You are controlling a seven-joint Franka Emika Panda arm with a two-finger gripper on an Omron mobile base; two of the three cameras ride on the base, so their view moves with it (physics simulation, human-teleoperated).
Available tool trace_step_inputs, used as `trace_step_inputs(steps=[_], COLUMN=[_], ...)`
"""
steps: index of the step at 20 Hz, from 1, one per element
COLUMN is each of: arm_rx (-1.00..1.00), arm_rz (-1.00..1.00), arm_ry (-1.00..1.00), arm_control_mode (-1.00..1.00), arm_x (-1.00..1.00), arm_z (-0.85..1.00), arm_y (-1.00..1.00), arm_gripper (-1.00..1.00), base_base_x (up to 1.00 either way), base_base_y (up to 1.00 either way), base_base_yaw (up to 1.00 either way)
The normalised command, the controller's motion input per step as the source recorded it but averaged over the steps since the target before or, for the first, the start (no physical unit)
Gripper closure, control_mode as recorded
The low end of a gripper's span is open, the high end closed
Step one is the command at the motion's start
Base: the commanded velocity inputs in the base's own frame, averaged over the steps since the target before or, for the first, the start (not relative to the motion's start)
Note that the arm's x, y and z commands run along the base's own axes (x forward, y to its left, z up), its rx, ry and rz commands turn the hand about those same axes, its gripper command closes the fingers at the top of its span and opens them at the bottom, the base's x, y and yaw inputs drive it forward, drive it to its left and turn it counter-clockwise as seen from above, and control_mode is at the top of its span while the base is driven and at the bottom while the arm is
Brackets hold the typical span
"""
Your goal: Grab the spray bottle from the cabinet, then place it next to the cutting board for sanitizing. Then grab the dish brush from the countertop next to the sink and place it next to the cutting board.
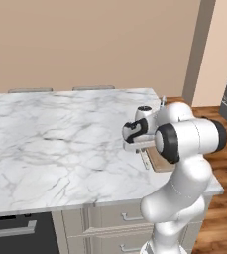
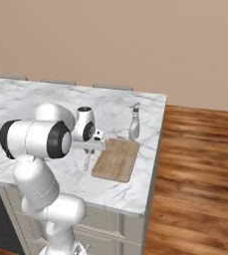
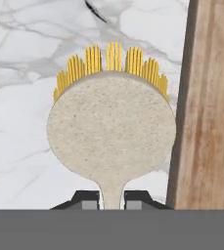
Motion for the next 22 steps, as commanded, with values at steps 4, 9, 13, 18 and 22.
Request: trace_step_inputs(steps=[4, 9, 13, 18, 22], arm_rx=[0.00, 0.00, 0.00, 0.00, 0.00], arm_rz=[0.02, 0.01, 0.01, 0.01, 0.00], arm_ry=[0.00, 0.00, 0.00, 0.00, 0.01], arm_control_mode=[-1.00, -1.00, -1.00, -1.00, -1.00], arm_x=[0.08, 0.06, 0.04, 0.02, 0.02], arm_z=[-0.32, -0.35, -0.38, -0.36, -0.11], arm_y=[0.00, 0.00, 0.00, 0.00, 0.00], arm_gripper=[1.00, 1.00, 1.00, -1.00, -1.00], base_base_x=[0.00, 0.00, 0.00, 0.00, 0.00], base_base_y=[0.00, 0.00, 0.00, 0.00, 0.00], base_base_yaw=[0.00, 0.00, 0.00, 0.00, 0.00])
